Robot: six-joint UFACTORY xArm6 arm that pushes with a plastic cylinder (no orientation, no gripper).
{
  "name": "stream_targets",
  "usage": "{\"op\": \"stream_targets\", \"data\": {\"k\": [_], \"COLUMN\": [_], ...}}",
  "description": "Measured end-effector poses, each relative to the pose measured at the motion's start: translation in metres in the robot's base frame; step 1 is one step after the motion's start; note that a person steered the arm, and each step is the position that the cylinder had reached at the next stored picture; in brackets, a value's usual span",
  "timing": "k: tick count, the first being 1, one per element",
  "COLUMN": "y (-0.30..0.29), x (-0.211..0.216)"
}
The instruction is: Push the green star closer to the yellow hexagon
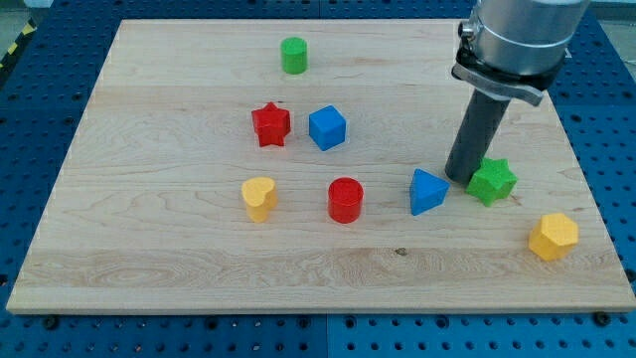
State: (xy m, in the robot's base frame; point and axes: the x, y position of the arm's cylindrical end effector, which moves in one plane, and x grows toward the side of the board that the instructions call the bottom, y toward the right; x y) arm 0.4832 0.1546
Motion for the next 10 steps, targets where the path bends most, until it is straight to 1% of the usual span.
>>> {"op": "stream_targets", "data": {"k": [1,2,3,4,6,7,9,10], "y": [0.013,0.025,0.02,0.02,0.059,0.07,0.07,0.07], "x": [0.016,0.019,0.009,-0.013,-0.012,-0.005,0.008,0.023]}}
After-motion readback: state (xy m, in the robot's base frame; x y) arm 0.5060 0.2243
